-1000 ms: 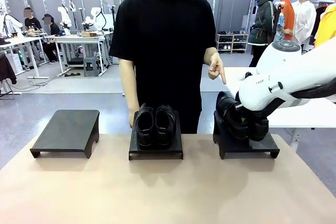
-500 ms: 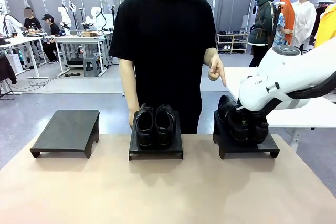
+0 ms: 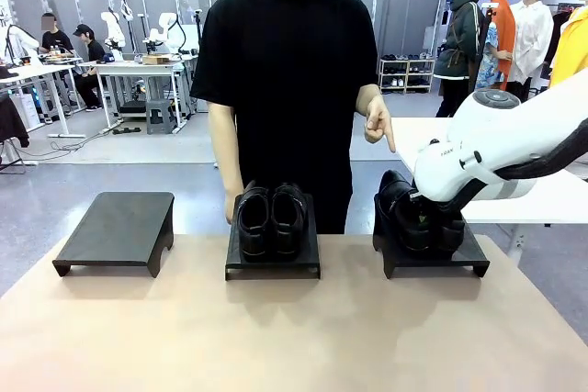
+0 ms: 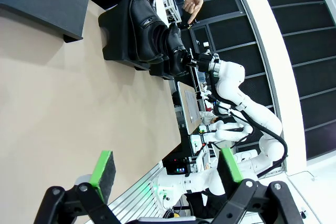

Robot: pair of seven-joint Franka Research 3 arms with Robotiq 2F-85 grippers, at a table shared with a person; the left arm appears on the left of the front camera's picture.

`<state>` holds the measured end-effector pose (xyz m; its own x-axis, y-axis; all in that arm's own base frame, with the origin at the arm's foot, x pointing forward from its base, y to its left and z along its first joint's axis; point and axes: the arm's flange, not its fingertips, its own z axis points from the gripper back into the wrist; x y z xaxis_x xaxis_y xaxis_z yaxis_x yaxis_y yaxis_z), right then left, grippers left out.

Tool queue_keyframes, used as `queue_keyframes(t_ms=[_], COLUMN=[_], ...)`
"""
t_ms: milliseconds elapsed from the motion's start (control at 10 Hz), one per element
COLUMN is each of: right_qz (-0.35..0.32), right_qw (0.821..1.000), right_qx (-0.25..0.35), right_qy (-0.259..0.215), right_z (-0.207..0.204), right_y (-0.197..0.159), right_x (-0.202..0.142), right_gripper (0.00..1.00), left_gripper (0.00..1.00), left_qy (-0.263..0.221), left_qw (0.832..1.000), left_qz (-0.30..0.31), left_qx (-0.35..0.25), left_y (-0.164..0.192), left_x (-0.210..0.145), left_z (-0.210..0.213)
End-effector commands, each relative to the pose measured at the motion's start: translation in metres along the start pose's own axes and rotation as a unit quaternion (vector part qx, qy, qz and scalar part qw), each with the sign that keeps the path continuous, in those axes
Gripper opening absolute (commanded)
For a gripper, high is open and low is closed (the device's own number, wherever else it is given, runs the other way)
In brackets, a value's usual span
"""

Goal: Place the shoes on the stand as instructed by the person.
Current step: Pick up another pair of Shoes and place it on the Shoes Stand indicated by the person.

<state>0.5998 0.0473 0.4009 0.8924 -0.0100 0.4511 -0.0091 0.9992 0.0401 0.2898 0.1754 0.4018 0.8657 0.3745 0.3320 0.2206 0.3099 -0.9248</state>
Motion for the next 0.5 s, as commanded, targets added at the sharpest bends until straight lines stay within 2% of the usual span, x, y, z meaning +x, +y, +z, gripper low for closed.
queue_keyframes(t_ms=[0,100,200,300,400], right_qz=[0.004,0.007,0.009,0.011,0.009], right_qw=[0.999,0.999,0.999,0.999,0.999], right_qx=[0.014,0.014,0.013,0.013,0.013], right_qy=[-0.029,-0.032,-0.032,-0.033,-0.033], right_z=[0.0016,0.0016,0.0014,0.0013,0.0016], right_y=[0.0006,0.0001,-0.0007,-0.0014,-0.0019], right_x=[0.0080,0.0082,0.0081,0.0078,0.0079], right_gripper=[0.09,0.14,0.43,0.54,0.83], left_gripper=[1.00,1.00,1.00,1.00,1.00], left_qy=[0.000,0.000,0.000,0.000,0.000], left_qw=[1.000,1.000,1.000,1.000,1.000], left_qz=[-0.007,-0.007,-0.007,-0.007,-0.007], left_qx=[-0.009,-0.009,-0.009,-0.009,-0.009], left_y=[0.0002,0.0002,0.0002,0.0002,0.0002], left_x=[0.0002,0.0002,0.0002,0.0002,0.0002], left_z=[0.0009,0.0009,0.0009,0.0009,0.0009])
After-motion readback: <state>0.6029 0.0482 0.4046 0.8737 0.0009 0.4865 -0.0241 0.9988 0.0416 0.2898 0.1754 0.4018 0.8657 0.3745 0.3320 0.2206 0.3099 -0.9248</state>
